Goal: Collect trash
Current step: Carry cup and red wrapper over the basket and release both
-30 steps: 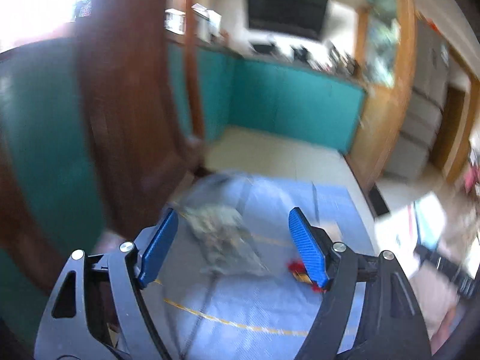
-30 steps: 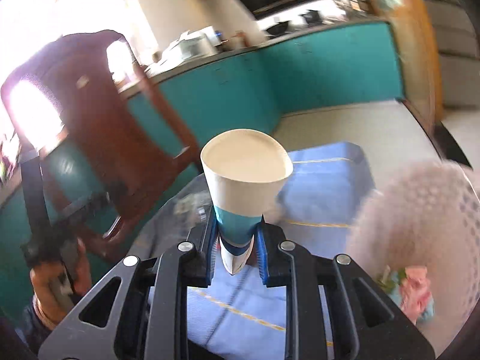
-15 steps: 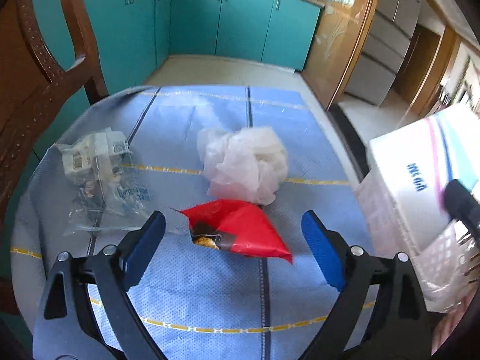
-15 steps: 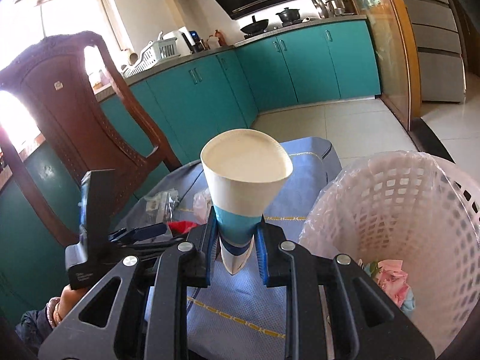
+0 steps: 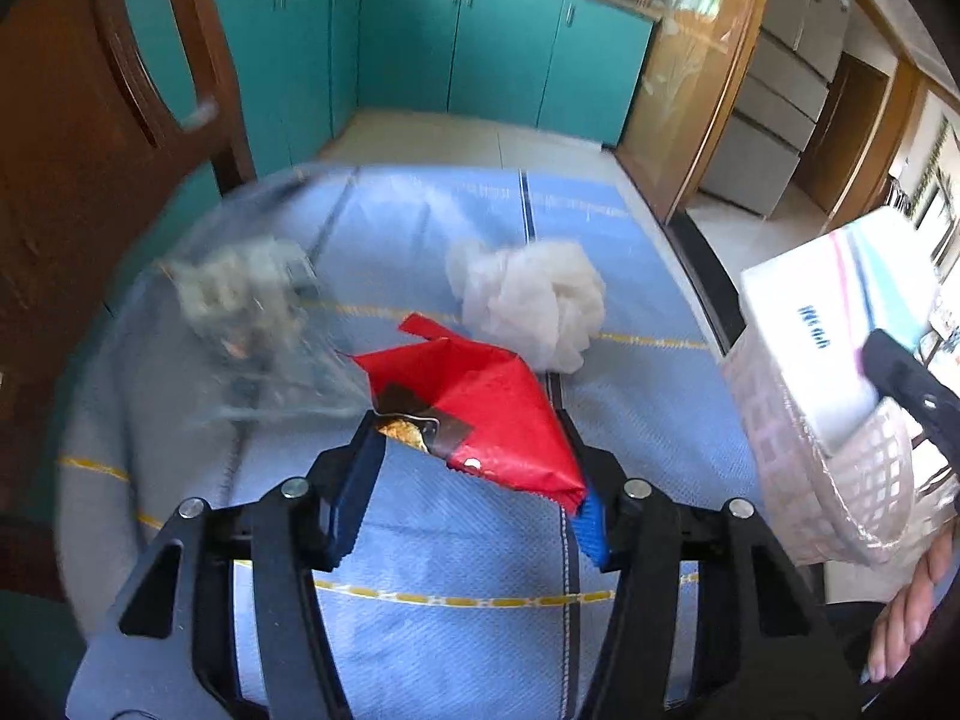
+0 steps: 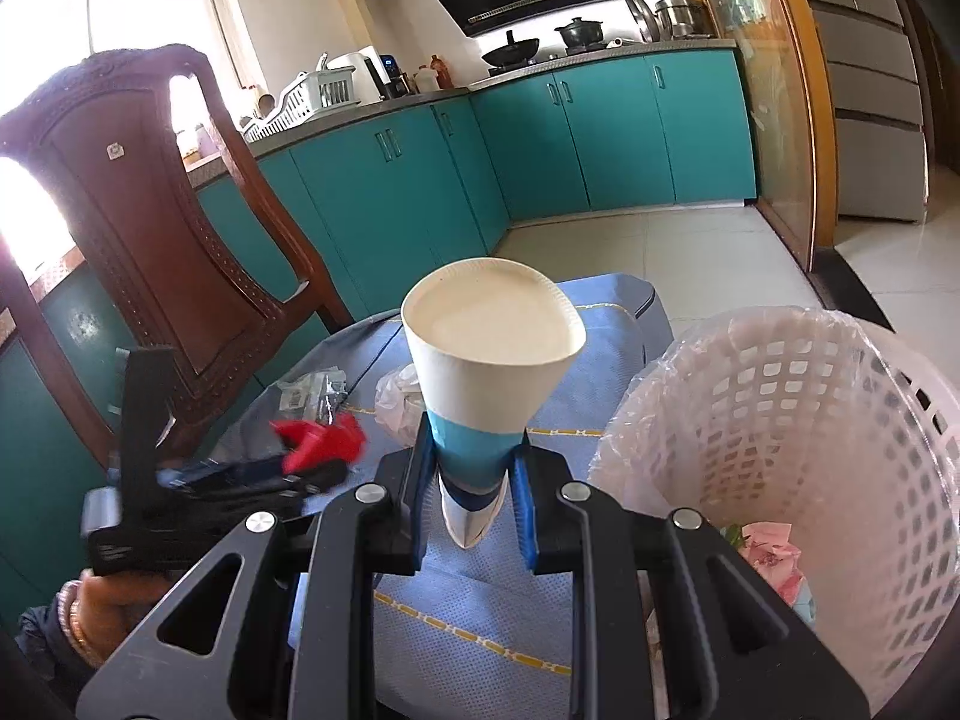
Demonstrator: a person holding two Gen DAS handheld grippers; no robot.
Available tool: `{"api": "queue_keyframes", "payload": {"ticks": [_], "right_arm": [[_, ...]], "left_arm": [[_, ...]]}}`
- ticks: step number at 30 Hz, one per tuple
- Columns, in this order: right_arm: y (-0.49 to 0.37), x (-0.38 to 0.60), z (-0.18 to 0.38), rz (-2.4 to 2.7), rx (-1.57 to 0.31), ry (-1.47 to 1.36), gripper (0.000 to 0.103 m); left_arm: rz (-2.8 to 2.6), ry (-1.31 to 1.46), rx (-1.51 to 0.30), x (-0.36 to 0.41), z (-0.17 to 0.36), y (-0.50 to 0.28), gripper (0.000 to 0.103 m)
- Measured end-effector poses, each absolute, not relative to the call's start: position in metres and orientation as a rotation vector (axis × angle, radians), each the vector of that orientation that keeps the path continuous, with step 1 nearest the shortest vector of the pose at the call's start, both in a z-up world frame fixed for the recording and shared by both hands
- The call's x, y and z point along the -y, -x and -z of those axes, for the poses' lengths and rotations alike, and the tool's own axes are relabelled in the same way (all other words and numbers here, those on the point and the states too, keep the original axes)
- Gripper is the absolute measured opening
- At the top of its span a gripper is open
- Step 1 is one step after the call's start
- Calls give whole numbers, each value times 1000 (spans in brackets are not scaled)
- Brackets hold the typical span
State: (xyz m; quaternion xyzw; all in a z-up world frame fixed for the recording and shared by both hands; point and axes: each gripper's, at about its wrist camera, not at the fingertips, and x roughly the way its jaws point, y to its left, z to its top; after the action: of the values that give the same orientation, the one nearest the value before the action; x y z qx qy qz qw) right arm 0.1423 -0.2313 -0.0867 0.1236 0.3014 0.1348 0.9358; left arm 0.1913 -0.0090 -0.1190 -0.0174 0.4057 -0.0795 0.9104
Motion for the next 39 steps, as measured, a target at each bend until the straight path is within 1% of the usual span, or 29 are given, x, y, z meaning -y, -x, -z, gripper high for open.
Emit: {"api": "queue_keyframes", "payload": {"ticks": [5, 9, 17, 39], "right_arm": [[-142, 218, 87, -260, -617, -181, 24], [-142, 203, 90, -243, -620, -103, 23], [-142, 192, 95, -183, -612, -1, 23], [-136, 191, 90, -151, -549, 22, 23]], "left_arm": [[115, -55, -665, 13, 95, -160, 57], [101, -89, -602, 15, 89, -150, 58], [89, -79, -588, 9, 86, -149, 58], [68, -59, -585, 7, 86, -146, 58]]}}
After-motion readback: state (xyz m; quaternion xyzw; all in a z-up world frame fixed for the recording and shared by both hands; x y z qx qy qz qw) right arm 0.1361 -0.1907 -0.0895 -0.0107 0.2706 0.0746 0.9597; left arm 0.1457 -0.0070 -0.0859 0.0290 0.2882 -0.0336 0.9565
